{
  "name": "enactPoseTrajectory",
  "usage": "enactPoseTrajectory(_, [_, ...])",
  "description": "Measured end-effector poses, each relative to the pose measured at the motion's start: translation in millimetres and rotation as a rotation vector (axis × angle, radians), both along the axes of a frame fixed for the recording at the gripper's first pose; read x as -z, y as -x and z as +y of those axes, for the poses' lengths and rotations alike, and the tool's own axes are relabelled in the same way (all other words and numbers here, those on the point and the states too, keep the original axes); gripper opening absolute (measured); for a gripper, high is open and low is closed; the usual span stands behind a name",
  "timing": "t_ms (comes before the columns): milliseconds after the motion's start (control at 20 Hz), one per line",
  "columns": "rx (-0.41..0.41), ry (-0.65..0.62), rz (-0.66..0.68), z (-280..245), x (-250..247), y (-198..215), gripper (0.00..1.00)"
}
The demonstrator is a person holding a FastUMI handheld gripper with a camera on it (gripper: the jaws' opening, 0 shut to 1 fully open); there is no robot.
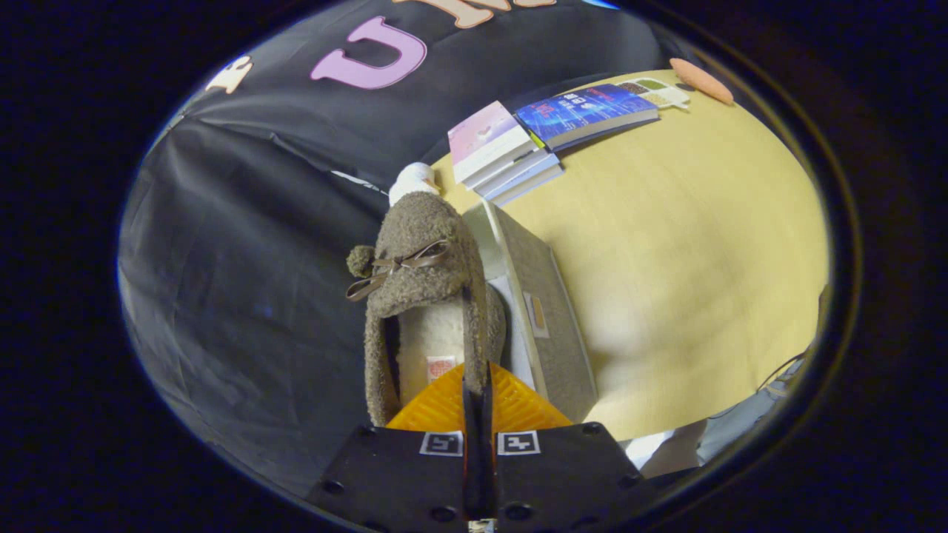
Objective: Open the storage box then place both shoes into the box .Put the left shoe in first, then the right shoe, with the right side of both shoes facing outward in a uniform manner.
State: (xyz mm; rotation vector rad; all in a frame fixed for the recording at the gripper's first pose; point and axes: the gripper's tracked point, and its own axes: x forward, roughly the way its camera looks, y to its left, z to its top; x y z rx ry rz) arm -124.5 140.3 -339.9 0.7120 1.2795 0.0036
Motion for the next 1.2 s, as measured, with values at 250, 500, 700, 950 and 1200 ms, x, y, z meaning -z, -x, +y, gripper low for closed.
enactPoseTrajectory(250, [-0.014,0.098,0.017,6.9,13.6,11.6,0.04])
enactPoseTrajectory(500, [-0.033,0.254,0.003,4.3,34.5,16.4,0.04])
enactPoseTrajectory(700, [-0.011,0.301,0.015,10.4,44.8,19.5,0.04])
enactPoseTrajectory(950, [0.008,0.355,-0.029,13.6,47.0,11.8,0.17])
enactPoseTrajectory(1200, [0.015,0.35,-0.025,17.5,49.2,7.1,0.1])
